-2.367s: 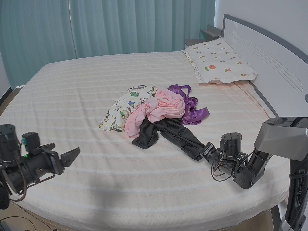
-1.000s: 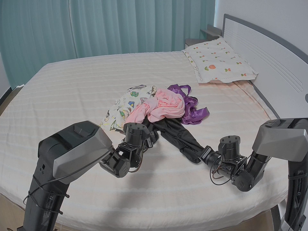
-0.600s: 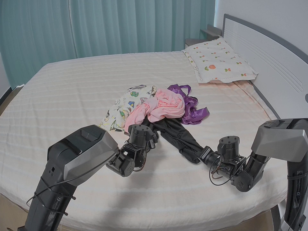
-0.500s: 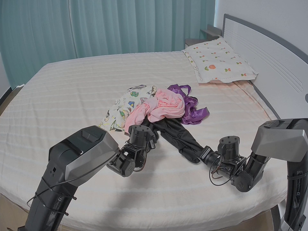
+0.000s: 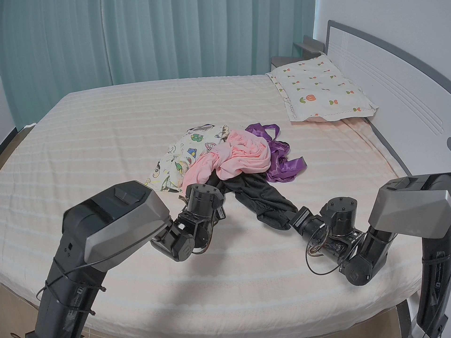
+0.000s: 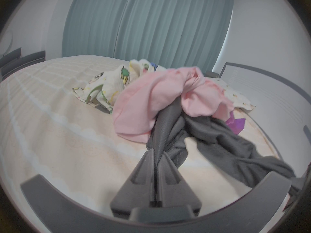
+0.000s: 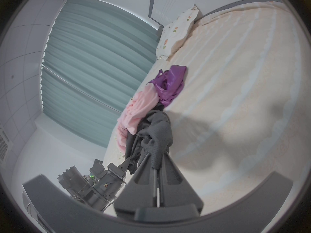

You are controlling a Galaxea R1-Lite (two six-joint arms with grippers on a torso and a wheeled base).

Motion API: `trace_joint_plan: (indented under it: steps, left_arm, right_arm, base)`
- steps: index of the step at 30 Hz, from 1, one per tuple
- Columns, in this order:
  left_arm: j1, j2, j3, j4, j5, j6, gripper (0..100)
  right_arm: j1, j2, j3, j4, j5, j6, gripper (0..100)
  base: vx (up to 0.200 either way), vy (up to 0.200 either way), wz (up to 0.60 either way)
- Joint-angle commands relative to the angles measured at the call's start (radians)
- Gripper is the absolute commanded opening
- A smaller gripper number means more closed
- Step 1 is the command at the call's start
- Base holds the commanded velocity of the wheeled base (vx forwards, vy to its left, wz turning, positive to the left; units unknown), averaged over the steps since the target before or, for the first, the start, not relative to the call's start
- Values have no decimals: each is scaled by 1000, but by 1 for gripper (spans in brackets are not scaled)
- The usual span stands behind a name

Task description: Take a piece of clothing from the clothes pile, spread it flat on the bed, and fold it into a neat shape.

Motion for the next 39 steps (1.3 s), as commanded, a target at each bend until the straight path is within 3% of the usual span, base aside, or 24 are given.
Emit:
trace_joint_plan:
  steps: [1,6,12,15,18,21,25,30,39]
  left_arm:
    - [-50,-276,177,-3,3,-80,0]
    - [-93,-518,247,-4,3,-92,0]
    - [-82,-731,252,-10,0,-86,0]
    - [-62,-811,273,-12,-4,-83,0]
    - [-51,-857,312,-12,-15,-88,0]
    - [-39,-868,356,-13,-27,-91,0]
    - [-31,-840,523,-70,-67,-89,0]
    - [-66,-733,683,-303,-77,-100,0]
    - [-77,-630,861,-521,-89,-109,0]
  right_arm:
    - [23,-86,73,-113,11,-10,0]
    - [50,-221,109,-167,8,-76,0]
    - [86,-458,97,-165,20,-103,0]
    - [72,-569,13,-156,120,-191,0]
    - [55,-629,-50,-67,177,-212,0]
    - [55,-639,-61,-32,187,-208,0]
    - [110,-546,54,-33,192,-177,0]
    - [142,-293,114,-173,173,-148,0]
    - [153,-273,165,-165,141,-137,0]
  base:
    - [0,0,0]
    - [0,0,0]
    - [0,0,0]
    - [0,0,0]
    - [0,0,0]
    - [0,0,0]
    - [0,0,0]
    - [0,0,0]
    - [0,0,0]
